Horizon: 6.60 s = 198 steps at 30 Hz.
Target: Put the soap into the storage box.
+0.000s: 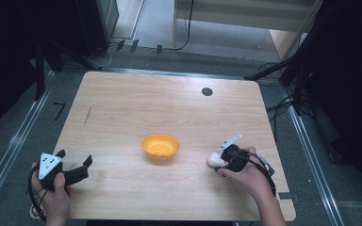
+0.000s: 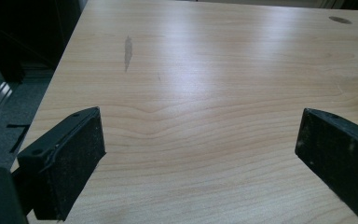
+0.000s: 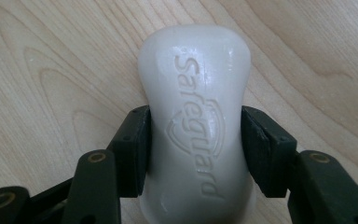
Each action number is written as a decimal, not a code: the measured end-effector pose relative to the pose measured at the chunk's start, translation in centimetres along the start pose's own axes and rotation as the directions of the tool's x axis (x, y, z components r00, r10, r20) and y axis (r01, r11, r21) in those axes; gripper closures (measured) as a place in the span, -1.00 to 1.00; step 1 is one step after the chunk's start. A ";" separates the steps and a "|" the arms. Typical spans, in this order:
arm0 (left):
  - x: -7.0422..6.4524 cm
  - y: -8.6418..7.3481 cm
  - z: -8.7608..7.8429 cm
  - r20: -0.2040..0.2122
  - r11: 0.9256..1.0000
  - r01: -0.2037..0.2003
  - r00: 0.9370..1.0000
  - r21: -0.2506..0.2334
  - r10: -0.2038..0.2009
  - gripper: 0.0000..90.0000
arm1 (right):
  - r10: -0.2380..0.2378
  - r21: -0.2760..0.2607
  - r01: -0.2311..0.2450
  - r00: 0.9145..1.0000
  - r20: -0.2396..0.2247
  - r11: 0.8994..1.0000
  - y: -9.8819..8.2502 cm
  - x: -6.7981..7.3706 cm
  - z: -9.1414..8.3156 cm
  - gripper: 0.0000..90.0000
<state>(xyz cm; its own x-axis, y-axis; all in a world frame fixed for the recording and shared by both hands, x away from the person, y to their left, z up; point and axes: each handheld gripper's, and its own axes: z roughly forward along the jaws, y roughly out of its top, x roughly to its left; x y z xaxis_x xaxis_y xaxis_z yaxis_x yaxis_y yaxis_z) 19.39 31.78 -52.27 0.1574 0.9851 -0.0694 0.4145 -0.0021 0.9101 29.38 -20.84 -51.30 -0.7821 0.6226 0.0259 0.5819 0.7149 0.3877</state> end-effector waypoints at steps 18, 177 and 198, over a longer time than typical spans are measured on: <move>0.1 0.0 0.0 0.001 1.000 0.008 1.000 0.005 -0.008 -0.96 | -0.032 0.011 0.033 0.999 -0.027 0.999 0.4 -0.4 -0.1 0.11; 0.2 0.1 0.2 0.013 1.000 0.018 1.000 0.021 -0.019 -0.96 | -0.470 -0.082 0.464 0.879 -0.085 0.882 18.4 7.3 0.2 0.12; 0.3 0.1 0.2 0.013 1.000 0.021 1.000 0.017 -0.021 -0.96 | -0.516 -0.070 0.511 0.849 -0.110 0.856 19.5 7.9 1.9 0.12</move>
<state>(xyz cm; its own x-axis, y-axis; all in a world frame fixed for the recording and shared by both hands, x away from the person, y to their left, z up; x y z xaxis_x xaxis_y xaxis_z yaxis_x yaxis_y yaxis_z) 19.68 32.01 -52.28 0.1606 0.9825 -0.0940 0.4328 0.0154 0.9014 34.96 -1.35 -45.25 -0.9892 0.1246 -0.0766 0.0827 0.9082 0.4102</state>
